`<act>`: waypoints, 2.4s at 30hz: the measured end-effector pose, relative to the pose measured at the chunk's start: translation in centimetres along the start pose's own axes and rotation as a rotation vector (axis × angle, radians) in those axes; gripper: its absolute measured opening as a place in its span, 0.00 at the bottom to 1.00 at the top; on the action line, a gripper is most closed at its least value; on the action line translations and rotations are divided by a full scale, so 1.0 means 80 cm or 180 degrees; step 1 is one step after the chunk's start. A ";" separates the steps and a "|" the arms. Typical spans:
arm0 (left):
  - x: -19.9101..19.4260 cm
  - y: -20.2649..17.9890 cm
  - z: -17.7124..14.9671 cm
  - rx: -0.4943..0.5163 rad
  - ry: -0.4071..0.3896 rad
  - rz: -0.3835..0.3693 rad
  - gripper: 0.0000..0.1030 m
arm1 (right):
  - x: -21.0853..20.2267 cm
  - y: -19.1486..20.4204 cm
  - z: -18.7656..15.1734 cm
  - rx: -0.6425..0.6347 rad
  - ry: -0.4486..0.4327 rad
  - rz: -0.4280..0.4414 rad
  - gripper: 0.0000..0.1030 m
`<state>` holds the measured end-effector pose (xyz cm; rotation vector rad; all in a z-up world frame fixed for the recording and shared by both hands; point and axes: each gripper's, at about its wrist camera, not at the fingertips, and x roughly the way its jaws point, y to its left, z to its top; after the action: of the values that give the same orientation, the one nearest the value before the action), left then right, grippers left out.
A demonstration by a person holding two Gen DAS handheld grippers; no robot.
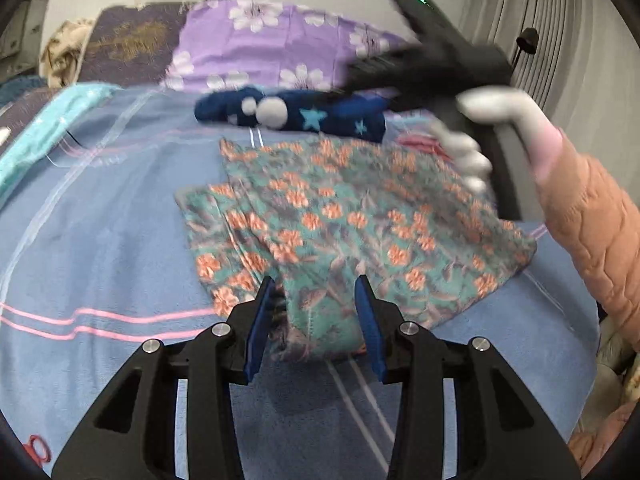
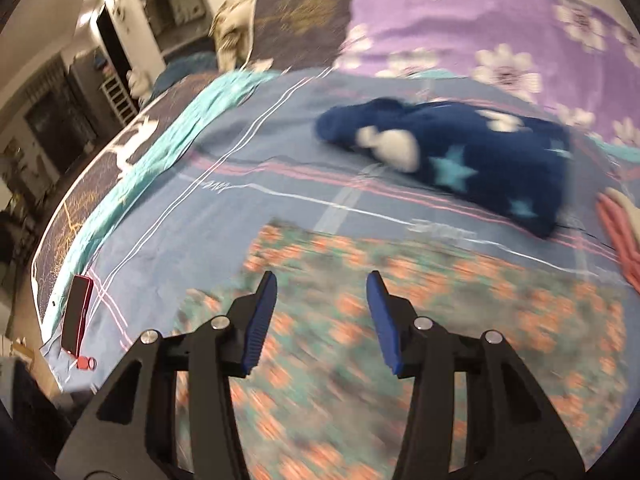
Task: Fold small clothes
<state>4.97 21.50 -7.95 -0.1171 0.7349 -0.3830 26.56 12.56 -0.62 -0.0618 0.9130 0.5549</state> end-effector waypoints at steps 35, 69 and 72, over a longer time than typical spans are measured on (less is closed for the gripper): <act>-0.039 0.025 -0.034 -0.0347 0.0020 -0.0333 0.42 | 0.162 0.065 0.038 -0.0002 0.0377 0.0094 0.06; -0.046 0.110 -0.030 -0.0979 0.0151 -0.0301 0.23 | -0.070 0.137 -0.192 -0.1592 -0.0088 0.0190 0.47; -0.031 0.127 -0.008 -0.1041 0.0206 -0.0378 0.35 | -0.080 0.165 -0.224 -0.1956 -0.0132 0.0205 0.49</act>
<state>5.93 31.85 -9.29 -0.4598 0.8530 -0.3785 4.00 16.13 -4.52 -0.5746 0.6788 0.8784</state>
